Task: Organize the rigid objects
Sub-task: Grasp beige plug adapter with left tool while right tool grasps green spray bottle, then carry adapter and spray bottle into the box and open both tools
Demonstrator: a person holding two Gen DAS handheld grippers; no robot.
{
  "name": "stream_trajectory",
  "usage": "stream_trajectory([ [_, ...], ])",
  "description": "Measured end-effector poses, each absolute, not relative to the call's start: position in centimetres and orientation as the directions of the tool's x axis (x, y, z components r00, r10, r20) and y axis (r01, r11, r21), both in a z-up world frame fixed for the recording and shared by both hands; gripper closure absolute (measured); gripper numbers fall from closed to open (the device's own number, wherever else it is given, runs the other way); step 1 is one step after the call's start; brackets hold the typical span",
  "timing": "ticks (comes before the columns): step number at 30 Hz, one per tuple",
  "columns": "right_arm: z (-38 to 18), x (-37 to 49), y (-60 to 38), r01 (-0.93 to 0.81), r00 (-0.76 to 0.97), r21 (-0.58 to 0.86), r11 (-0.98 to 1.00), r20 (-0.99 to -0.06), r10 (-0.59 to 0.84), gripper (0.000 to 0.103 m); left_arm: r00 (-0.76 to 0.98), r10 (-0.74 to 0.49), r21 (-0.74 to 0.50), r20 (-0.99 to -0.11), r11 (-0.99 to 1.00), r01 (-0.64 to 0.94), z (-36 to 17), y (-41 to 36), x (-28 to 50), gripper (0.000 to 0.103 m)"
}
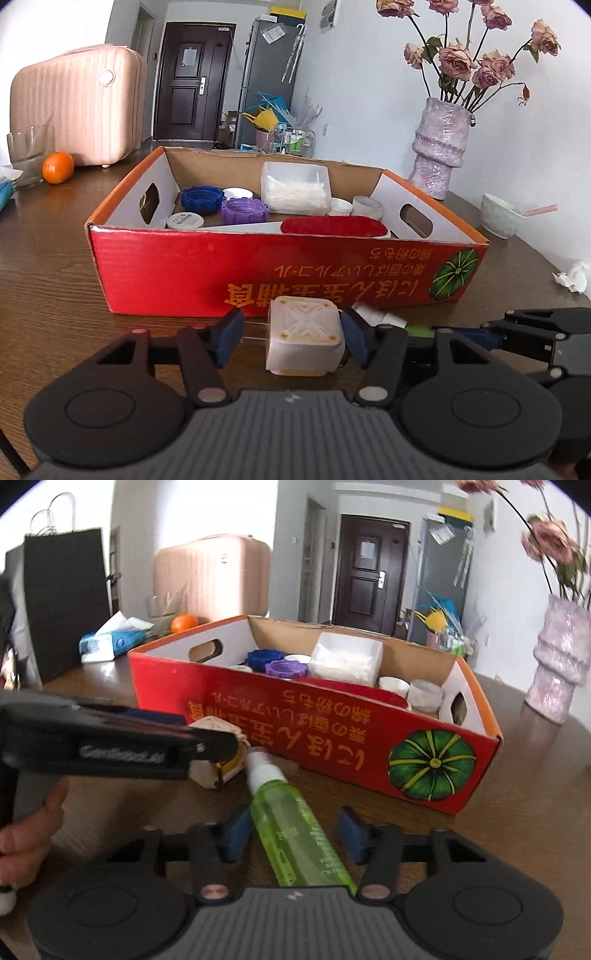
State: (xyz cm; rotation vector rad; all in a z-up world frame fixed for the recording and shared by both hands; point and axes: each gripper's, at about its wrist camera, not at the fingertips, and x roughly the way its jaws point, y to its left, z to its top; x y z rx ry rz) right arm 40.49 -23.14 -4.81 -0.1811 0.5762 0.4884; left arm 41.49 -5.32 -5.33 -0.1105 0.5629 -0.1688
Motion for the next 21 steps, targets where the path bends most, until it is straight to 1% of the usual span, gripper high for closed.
stream_trajectory([
  [3,-4.8,40.2,-24.0,-0.459,0.731,0.0,0.889,-0.568,0.378,0.072,0.829,-0.203,-0.14,-0.521,0.978,0.152,-5.3,-4.7,40.4,0.044],
  [7,-4.9,38.3,-25.9,-0.404,0.749,0.009,0.915,-0.571,0.336,0.072,0.821,-0.237,-0.15,-0.52,0.971,0.185,-5.3,-3.6,37.5,0.043],
  [12,-5.1,34.5,-27.3,-0.392,0.755,0.017,0.92,-0.565,0.332,0.073,0.818,-0.254,-0.134,-0.516,0.967,0.216,-5.2,-2.2,33.0,0.042],
  [15,-5.2,32.6,-27.3,-0.396,0.755,0.031,0.918,-0.559,0.345,0.072,0.843,-0.182,-0.088,-0.507,0.983,0.159,-5.4,-1.4,31.2,0.028],
  [19,-5.4,32.1,-27.0,-0.38,0.763,0.06,0.923,-0.543,0.349,0.072,0.852,-0.104,-0.076,-0.512,0.994,0.076,-5.1,-1.0,30.6,0.028],
  [21,-5.4,32.3,-26.9,-0.36,0.771,0.072,0.93,-0.538,0.34,0.072,0.843,-0.101,-0.126,-0.528,0.991,0.04,-4.9,-0.9,30.6,0.028],
])
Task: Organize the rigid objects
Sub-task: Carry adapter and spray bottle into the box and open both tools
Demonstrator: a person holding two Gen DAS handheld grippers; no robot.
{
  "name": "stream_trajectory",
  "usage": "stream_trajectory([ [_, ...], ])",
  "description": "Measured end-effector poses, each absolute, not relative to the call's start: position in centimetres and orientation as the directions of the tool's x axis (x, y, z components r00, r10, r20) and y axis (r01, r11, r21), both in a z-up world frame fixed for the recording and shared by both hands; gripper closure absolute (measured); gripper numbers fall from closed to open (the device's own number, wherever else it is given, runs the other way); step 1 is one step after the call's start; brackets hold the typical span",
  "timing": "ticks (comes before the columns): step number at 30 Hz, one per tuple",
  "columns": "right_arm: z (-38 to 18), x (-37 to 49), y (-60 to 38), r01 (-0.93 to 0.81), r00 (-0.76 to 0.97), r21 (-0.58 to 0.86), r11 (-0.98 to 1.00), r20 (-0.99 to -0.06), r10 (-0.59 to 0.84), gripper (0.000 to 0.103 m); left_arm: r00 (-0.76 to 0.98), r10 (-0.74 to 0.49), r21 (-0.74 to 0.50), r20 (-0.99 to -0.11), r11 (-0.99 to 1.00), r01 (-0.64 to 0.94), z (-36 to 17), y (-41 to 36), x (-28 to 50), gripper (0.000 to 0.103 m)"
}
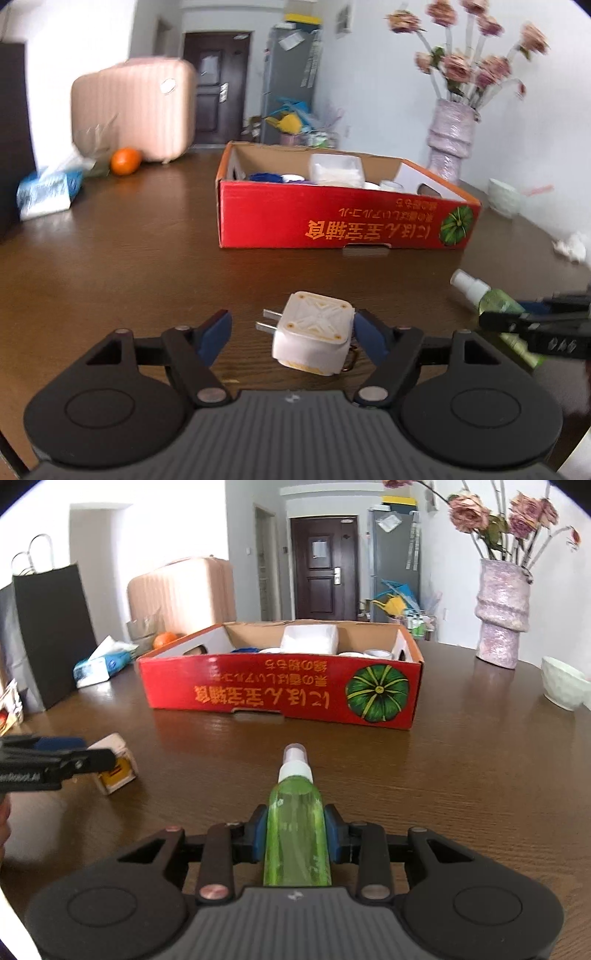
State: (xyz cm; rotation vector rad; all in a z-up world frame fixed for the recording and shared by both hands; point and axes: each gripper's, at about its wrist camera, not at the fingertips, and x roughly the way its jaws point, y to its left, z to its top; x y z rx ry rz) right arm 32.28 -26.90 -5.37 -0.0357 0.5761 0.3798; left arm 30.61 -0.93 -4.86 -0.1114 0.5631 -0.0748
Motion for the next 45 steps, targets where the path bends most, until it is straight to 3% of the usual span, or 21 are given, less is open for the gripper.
stream_trajectory([
  [2,-5.4,32.5,-26.6,-0.34,0.781,0.067,0.938,-0.535,0.321,0.071,0.832,-0.095,-0.186,-0.547,0.983,-0.01,-4.9,-1.1,30.7,0.03],
  [4,-5.5,32.6,-26.2,-0.334,0.786,0.054,0.941,-0.535,0.309,0.071,0.842,-0.112,-0.194,-0.527,0.981,0.009,-5.1,-1.6,30.5,0.047],
  [6,-5.5,32.7,-26.2,-0.334,0.786,0.057,0.941,-0.534,0.311,0.071,0.839,-0.121,-0.162,-0.53,0.986,0.039,-5.4,-1.9,30.4,0.051],
  [10,-5.6,32.6,-26.9,-0.34,0.783,0.091,0.936,-0.525,0.335,0.071,0.825,-0.105,-0.148,-0.555,0.989,0.026,-5.4,0.4,30.0,0.036],
  [15,-5.7,32.8,-27.6,-0.326,0.784,0.144,0.934,-0.511,0.352,0.072,0.83,0.083,-0.072,-0.552,0.987,-0.147,-5.7,3.0,29.1,0.036],
  [18,-5.8,32.8,-27.7,-0.322,0.784,0.153,0.934,-0.509,0.354,0.072,0.845,-0.022,-0.159,-0.535,0.984,-0.075,-5.1,3.3,28.9,0.027],
  [20,-5.8,32.9,-27.7,-0.322,0.784,0.154,0.934,-0.509,0.355,0.072,0.865,-0.048,-0.144,-0.499,0.989,-0.028,-4.6,2.2,28.8,0.02],
  [23,-5.8,32.8,-27.6,-0.322,0.785,0.15,0.935,-0.51,0.353,0.072,0.878,-0.022,-0.071,-0.477,0.997,-0.013,-4.5,0.5,29.3,0.019],
  [25,-5.7,32.7,-27.3,-0.324,0.786,0.127,0.937,-0.514,0.342,0.071,0.858,-0.009,-0.064,-0.513,0.998,-0.028,-4.8,-0.1,30.6,0.019],
  [26,-5.7,32.8,-27.0,-0.328,0.786,0.109,0.938,-0.519,0.335,0.07,0.849,-0.014,-0.074,-0.529,0.997,-0.03,-4.9,-0.3,31.0,0.021],
  [27,-5.7,32.8,-26.7,-0.332,0.786,0.091,0.939,-0.524,0.329,0.07,0.842,-0.014,-0.085,-0.54,0.996,-0.038,-5.1,-0.3,31.4,0.028],
  [28,-5.6,32.8,-26.4,-0.334,0.787,0.076,0.939,-0.527,0.322,0.069,0.834,-0.006,-0.09,-0.552,0.995,-0.053,-5.2,-0.1,31.7,0.052],
  [29,-5.6,32.7,-26.2,-0.336,0.788,0.06,0.94,-0.529,0.316,0.069,0.827,0.012,-0.09,-0.562,0.993,-0.075,-5.5,0.2,32.0,0.062],
  [32,-5.7,32.6,-26.1,-0.326,0.795,0.047,0.944,-0.528,0.3,0.073,0.836,0.005,-0.126,-0.549,0.988,-0.089,-5.7,1.1,31.6,0.064],
  [36,-5.7,32.4,-26.1,-0.32,0.802,0.039,0.947,-0.521,0.293,0.073,0.865,0.026,-0.085,-0.501,0.993,-0.079,-5.5,0.5,30.3,0.064],
  [45,-4.9,28.0,-26.4,-0.305,0.855,0.047,0.951,-0.425,0.296,0.073,0.876,0.026,-0.106,-0.482,0.991,-0.088,-4.3,0.6,26.2,0.064],
])
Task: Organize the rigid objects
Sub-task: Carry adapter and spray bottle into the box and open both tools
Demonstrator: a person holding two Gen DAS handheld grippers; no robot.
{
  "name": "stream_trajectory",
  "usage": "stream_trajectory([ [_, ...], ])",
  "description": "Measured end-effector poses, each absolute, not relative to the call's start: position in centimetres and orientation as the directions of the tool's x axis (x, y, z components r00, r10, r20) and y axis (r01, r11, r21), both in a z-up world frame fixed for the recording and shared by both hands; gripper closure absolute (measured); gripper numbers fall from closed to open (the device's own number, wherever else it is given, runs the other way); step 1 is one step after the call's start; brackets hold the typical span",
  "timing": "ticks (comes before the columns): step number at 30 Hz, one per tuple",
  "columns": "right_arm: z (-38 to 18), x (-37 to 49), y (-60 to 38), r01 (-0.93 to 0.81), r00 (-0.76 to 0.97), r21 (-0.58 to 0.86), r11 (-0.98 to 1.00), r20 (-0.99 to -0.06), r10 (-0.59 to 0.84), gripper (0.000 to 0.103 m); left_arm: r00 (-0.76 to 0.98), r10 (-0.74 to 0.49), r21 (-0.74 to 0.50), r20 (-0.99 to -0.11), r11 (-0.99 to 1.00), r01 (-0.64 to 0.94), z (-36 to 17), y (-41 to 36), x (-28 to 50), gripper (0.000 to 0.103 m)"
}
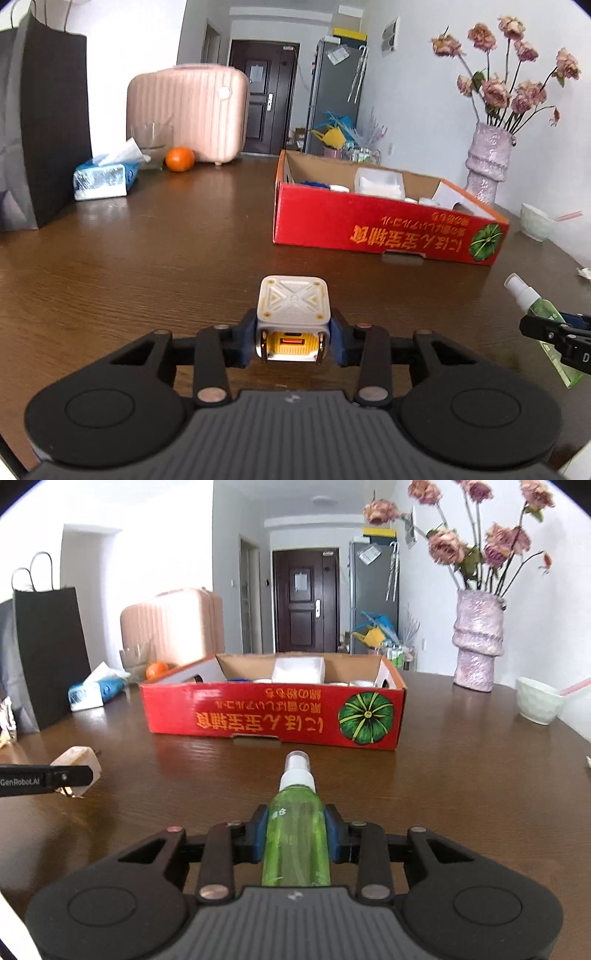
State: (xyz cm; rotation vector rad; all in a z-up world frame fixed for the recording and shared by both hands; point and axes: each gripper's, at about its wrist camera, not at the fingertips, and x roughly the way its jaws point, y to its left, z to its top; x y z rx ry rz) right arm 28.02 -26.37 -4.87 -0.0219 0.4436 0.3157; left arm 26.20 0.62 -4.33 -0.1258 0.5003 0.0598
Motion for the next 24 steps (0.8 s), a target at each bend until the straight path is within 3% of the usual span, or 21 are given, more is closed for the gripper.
stream_trajectory([
  [5,-2.2,25.8,-27.8,-0.294,0.894,0.109,0.95,-0.321,0.314,0.073,0.912,-0.013,-0.13,-0.41,0.991,-0.044,-1.6,0.3,26.2,0.064],
  [10,1.6,28.9,-27.9,-0.296,0.914,0.085,0.951,-0.263,0.308,0.073,0.913,-0.114,-0.192,-0.392,0.981,0.04,1.7,-0.8,31.6,0.064],
  [15,3.8,38.0,-27.5,-0.27,0.901,0.081,0.96,-0.331,0.281,0.073,0.889,-0.147,-0.158,-0.434,0.984,0.086,4.7,-3.1,41.8,0.064],
  [17,3.8,42.5,-26.9,-0.242,0.887,0.06,0.969,-0.392,0.246,0.073,0.876,-0.144,-0.09,-0.46,0.989,0.116,5.1,-4.4,46.5,0.064],
  [24,1.1,54.0,-25.2,-0.131,0.833,-0.092,0.987,-0.55,0.059,0.073,0.777,-0.16,-0.107,-0.609,0.987,0.119,1.8,-6.6,58.8,0.064],
])
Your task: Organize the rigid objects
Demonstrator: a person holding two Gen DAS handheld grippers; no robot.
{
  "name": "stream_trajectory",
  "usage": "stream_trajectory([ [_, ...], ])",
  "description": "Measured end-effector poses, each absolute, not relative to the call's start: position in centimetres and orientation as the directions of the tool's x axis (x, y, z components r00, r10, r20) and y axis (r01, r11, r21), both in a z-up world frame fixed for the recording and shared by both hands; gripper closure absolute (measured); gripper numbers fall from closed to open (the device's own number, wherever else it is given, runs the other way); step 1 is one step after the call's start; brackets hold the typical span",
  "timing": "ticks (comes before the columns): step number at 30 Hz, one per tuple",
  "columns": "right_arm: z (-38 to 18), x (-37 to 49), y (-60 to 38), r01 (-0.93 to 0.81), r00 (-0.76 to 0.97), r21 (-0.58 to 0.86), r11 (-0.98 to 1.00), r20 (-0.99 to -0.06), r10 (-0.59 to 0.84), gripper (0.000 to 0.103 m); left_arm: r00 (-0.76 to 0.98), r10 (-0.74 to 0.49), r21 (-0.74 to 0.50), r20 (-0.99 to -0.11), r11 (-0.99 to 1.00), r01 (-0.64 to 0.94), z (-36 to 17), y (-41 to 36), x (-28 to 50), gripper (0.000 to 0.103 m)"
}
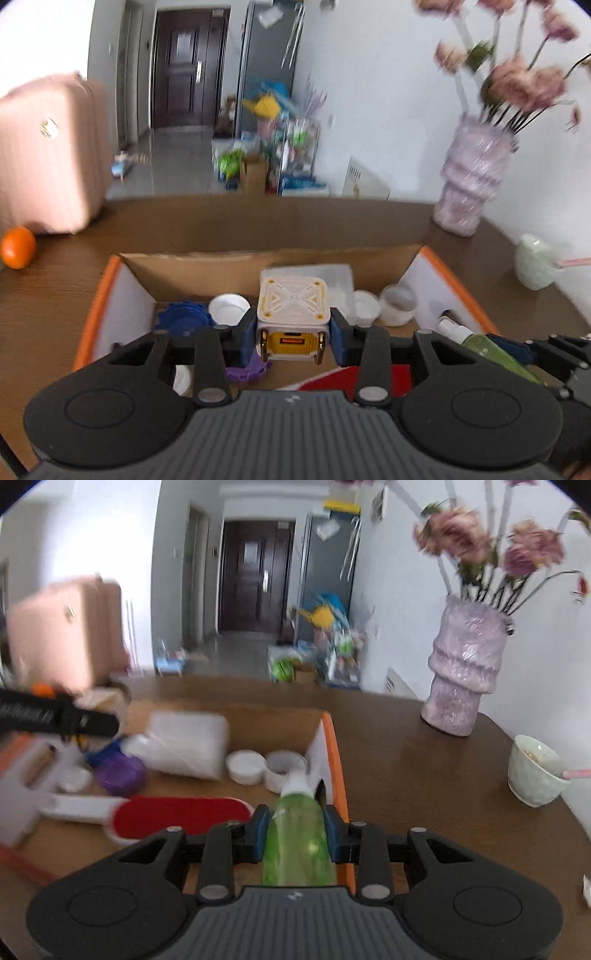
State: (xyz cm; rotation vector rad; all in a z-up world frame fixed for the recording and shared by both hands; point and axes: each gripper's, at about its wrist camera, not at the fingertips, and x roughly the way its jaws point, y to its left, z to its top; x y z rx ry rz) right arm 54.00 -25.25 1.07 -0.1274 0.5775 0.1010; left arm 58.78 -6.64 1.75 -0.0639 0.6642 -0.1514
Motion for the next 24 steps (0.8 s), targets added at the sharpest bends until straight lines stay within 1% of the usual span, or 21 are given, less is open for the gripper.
stream_trajectory([
  [1,0.5,54.7,-25.0,-0.138,0.827,-0.106,0.985,-0.559,0.056,0.073,0.77,-0.16,-0.098,-0.617,0.987,0.127,1.1,-7.0,59.5,0.064],
  [3,-0.1,55.4,-23.7,-0.157,0.826,-0.183,0.971,-0.563,0.027,0.073,0.766,-0.161,-0.088,-0.622,0.987,0.136,0.0,-7.4,60.2,0.064],
  [4,-0.3,55.7,-23.1,-0.173,0.825,-0.219,0.96,-0.565,0.02,0.075,0.767,-0.177,-0.096,-0.617,0.984,0.15,-0.3,-7.4,60.2,0.06],
  [5,-0.3,55.7,-22.9,-0.185,0.829,-0.231,0.955,-0.559,0.026,0.075,0.768,-0.187,-0.104,-0.612,0.982,0.156,-0.4,-7.1,60.1,0.058],
  [8,1.0,55.7,-23.0,-0.214,0.833,-0.19,0.958,-0.547,0.077,0.07,0.784,-0.23,-0.131,-0.576,0.973,0.189,0.3,-6.8,59.4,0.055],
  [11,3.1,55.5,-23.8,-0.231,0.839,-0.129,0.964,-0.527,0.13,0.062,0.785,-0.197,-0.082,-0.588,0.979,0.185,1.4,-6.9,58.6,0.049],
  [13,4.8,55.4,-24.2,-0.24,0.84,-0.098,0.966,-0.519,0.156,0.06,0.788,-0.164,-0.039,-0.593,0.984,0.175,2.2,-6.9,58.1,0.047],
  [14,5.6,55.3,-24.2,-0.243,0.84,-0.092,0.966,-0.517,0.162,0.057,0.79,-0.147,-0.019,-0.595,0.985,0.169,2.6,-6.7,57.7,0.047],
  [17,7.5,54.7,-24.5,-0.256,0.839,-0.096,0.962,-0.517,0.172,0.053,0.8,-0.116,0.003,-0.588,0.989,0.145,4.2,-5.6,56.2,0.043],
  [19,8.5,53.9,-24.8,-0.263,0.834,-0.088,0.961,-0.522,0.18,0.05,0.809,-0.1,0.019,-0.58,0.991,0.136,5.3,-4.6,54.7,0.03],
  [21,9.2,52.7,-25.3,-0.272,0.825,-0.059,0.96,-0.528,0.201,0.042,0.816,-0.084,0.035,-0.572,0.991,0.126,6.4,-3.5,53.1,0.025],
  [22,9.6,52.1,-25.6,-0.281,0.82,-0.042,0.959,-0.53,0.217,0.04,0.824,-0.069,0.046,-0.563,0.992,0.114,6.9,-2.9,52.1,0.023],
  [23,9.8,51.3,-25.9,-0.284,0.82,-0.026,0.959,-0.525,0.229,0.034,0.831,-0.049,0.059,-0.554,0.994,0.098,7.4,-2.3,51.1,0.021],
  [24,10.1,50.5,-26.2,-0.286,0.821,-0.014,0.958,-0.519,0.238,0.029,0.84,-0.027,0.069,-0.543,0.995,0.077,7.9,-1.4,50.0,0.017],
])
